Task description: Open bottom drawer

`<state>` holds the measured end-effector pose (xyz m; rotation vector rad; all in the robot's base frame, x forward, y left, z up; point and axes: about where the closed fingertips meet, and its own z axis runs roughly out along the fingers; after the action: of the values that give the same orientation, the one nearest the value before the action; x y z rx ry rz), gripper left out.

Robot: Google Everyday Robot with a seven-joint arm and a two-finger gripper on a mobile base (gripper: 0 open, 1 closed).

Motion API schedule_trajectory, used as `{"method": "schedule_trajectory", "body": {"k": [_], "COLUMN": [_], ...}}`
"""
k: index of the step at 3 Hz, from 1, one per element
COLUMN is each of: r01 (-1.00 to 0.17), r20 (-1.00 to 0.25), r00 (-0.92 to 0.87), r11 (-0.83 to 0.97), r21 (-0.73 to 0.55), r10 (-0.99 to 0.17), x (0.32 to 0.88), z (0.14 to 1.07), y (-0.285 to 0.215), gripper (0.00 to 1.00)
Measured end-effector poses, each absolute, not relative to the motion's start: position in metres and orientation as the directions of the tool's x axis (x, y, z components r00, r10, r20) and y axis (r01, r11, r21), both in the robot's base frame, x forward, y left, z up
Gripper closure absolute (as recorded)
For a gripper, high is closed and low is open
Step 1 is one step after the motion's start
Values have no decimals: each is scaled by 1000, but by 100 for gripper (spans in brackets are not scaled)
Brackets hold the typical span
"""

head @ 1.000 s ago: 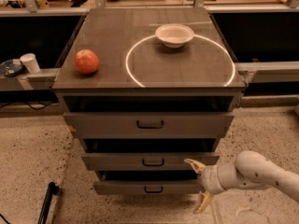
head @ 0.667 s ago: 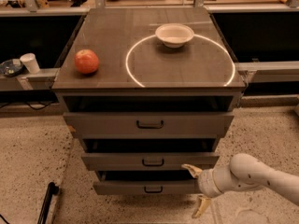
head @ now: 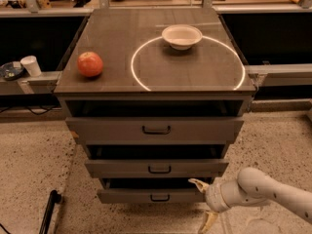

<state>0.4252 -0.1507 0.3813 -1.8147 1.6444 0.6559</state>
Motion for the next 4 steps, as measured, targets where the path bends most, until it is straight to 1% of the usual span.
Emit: {"method": "schedule_trajectory", "body": {"k": [1, 2, 3, 4], "r01": [-992, -992, -992, -982], "r20": [-827, -826, -794, -719], "r00": [61, 64, 50, 91], "r11": [56, 55, 62, 57], "r21": [-111, -114, -110, -179], "r10": [-559, -560, -606, -689], "x": [420, 421, 430, 441], "z": [356, 358, 323, 288], "y": [-144, -144, -153, -170], "gripper": [0, 0, 0, 0]}}
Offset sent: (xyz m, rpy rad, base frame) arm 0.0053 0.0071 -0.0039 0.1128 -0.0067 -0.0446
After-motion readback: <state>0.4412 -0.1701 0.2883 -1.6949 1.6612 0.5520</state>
